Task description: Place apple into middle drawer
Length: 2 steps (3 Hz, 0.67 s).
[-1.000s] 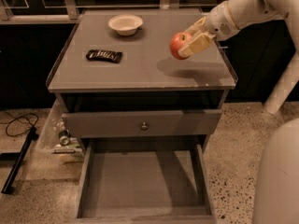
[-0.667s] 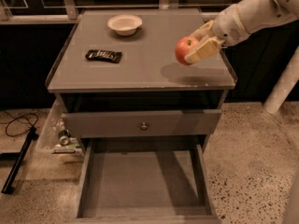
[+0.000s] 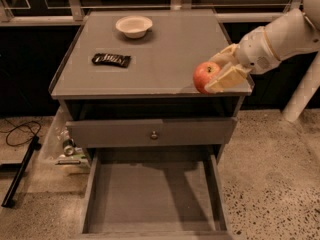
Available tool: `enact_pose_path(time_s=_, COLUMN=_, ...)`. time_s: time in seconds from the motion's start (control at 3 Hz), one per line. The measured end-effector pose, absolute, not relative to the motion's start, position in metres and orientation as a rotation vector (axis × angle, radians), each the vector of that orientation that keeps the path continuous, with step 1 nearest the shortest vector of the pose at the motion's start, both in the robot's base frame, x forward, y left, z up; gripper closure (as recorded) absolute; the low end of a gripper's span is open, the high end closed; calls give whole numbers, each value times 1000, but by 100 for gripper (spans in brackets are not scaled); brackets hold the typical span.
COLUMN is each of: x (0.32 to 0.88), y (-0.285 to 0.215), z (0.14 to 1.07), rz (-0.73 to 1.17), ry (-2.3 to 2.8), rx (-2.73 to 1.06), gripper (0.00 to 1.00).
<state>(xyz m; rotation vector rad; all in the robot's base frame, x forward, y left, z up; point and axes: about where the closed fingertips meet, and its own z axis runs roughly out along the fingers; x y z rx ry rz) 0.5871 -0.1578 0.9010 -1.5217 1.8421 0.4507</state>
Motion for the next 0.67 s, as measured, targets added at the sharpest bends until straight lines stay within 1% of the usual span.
enact_pose_path(time_s=0.67, x=530, y=-162, z=863, rz=490, ry=1889, rx=-1546, gripper=100)
